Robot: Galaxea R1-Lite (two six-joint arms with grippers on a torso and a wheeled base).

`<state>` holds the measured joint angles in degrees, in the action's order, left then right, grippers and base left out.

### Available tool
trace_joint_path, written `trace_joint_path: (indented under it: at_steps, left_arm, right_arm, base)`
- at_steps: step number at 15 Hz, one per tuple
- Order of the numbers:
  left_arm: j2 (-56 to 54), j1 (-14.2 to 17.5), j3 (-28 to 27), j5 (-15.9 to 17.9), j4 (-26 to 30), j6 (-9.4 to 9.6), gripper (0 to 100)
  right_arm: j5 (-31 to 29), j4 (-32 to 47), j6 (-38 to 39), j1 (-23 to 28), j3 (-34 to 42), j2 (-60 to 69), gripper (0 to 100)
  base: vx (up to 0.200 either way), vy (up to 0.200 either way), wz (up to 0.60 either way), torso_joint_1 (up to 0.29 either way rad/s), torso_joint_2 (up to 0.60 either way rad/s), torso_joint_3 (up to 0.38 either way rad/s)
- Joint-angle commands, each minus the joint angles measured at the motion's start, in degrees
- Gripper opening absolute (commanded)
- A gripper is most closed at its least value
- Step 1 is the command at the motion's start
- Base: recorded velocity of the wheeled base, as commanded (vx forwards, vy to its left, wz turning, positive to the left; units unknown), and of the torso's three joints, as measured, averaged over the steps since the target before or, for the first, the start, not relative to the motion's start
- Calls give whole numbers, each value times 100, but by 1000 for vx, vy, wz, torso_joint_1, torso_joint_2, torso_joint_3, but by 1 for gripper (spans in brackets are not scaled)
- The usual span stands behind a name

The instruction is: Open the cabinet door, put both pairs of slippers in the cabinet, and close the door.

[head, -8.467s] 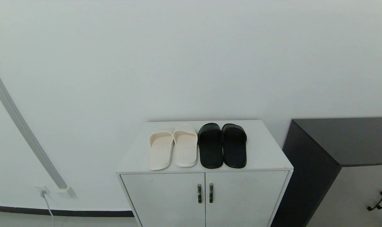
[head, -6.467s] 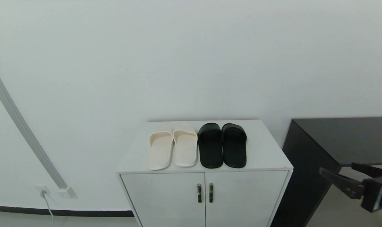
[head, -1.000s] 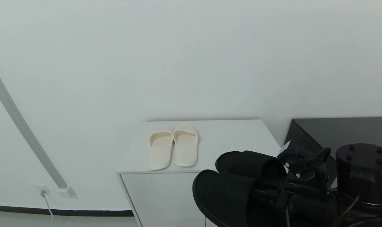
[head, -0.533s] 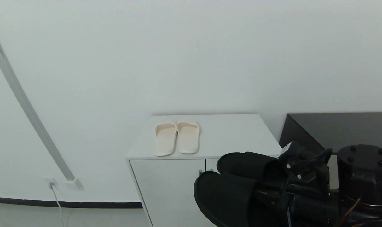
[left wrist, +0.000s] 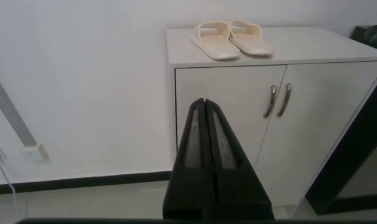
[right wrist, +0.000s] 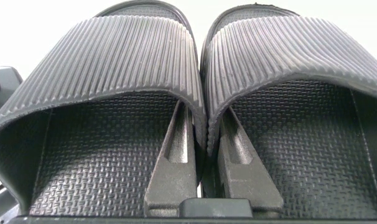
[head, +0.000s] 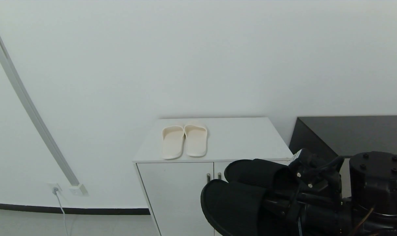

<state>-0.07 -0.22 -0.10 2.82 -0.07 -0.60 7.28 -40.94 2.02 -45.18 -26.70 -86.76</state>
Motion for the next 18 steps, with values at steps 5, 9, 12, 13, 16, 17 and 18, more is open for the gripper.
trace_joint_path:
  at_steps: [5, 9, 12, 13, 16, 17, 18]
  left_arm:
    - [7, 4, 1, 0, -1, 16, 0]
    - [7, 4, 1, 0, -1, 16, 0]
    - [7, 4, 1, 8, -1, 16, 100]
    - [7, 4, 1, 0, -1, -2, 100]
    - [7, 4, 1, 0, -1, 7, 100]
    - [7, 4, 1, 0, -1, 7, 100]
    - [7, 4, 1, 0, -1, 7, 100]
  right_arm:
    - [11, -11, -202, -9, 95, -25, 0]
    - [19, -11, -238, -9, 138, 1, 0]
    - [19, -11, -238, -9, 165, -8, 0]
    - [19, -11, -238, -9, 174, -8, 0]
    - [19, -20, -238, -9, 200, 1, 0]
    - [19, -28, -238, -9, 200, 1, 0]
    - [19, -46, -238, -9, 200, 1, 0]
  base:
    - [0, 0, 0, 0, 0, 0]
    - [0, 0, 0, -41, 89, 57]
    - [0, 0, 0, -155, 364, 201]
    - [0, 0, 0, -168, 393, 207]
    - [0, 0, 0, -194, 460, 253]
    - [0, 0, 0, -232, 549, 320]
    - [0, 0, 0, -227, 540, 315]
